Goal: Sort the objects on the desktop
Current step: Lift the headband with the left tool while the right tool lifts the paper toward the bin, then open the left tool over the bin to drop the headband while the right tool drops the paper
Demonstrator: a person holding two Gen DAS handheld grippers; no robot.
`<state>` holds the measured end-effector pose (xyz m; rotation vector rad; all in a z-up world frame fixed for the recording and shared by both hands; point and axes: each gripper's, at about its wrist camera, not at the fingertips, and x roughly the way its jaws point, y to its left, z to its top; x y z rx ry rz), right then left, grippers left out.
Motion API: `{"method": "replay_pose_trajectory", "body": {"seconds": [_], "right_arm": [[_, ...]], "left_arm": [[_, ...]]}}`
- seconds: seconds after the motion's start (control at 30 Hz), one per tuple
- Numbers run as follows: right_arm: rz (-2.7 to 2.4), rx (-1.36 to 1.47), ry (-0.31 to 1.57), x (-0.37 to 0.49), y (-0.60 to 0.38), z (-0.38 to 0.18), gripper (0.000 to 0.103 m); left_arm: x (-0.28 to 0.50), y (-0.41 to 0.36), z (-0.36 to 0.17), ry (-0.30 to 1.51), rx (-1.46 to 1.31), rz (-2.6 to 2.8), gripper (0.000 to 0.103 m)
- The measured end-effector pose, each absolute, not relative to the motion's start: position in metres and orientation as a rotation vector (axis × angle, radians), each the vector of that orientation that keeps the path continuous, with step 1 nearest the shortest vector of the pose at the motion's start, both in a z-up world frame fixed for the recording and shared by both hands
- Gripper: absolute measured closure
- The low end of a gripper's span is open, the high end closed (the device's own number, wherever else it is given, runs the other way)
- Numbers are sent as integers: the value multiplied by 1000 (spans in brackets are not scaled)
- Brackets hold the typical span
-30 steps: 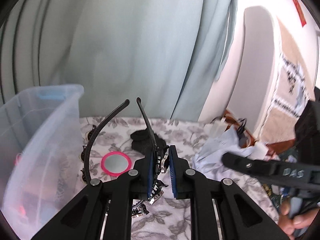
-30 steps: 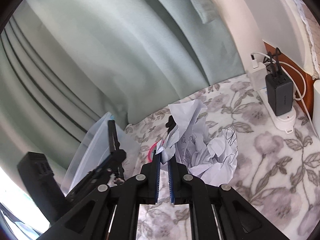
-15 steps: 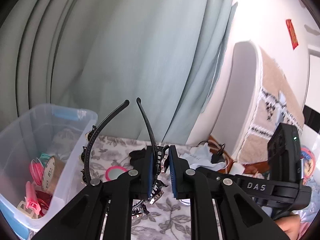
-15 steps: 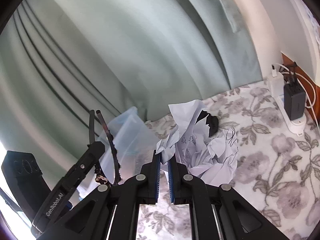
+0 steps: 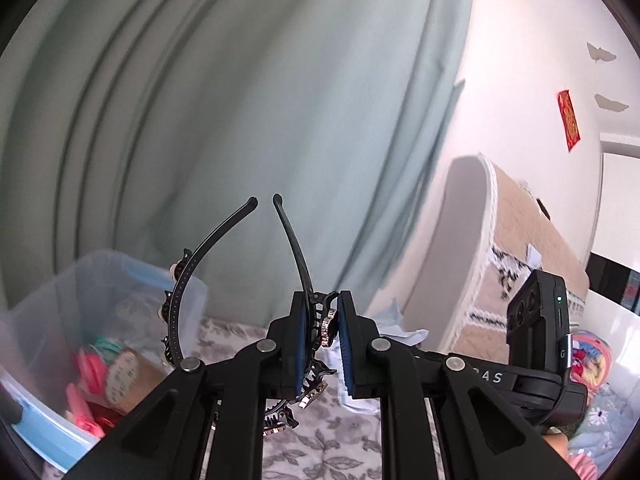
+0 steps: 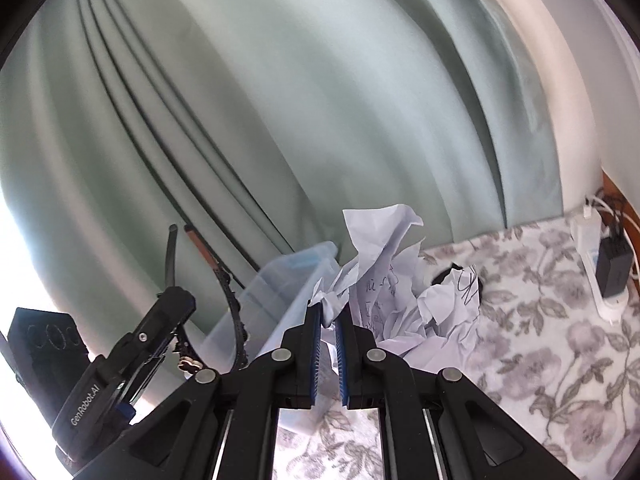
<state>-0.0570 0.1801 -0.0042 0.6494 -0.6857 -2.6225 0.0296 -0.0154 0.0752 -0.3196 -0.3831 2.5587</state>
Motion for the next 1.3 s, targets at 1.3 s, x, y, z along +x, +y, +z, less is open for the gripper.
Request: {"method": "replay_pose_trajectory", "body": {"seconds": [1.3], "right_arm": [[-2249,657,-377,-137,12,-14,95]], "left_arm": [[3,-145,40,-655,-378,2660,88]]}}
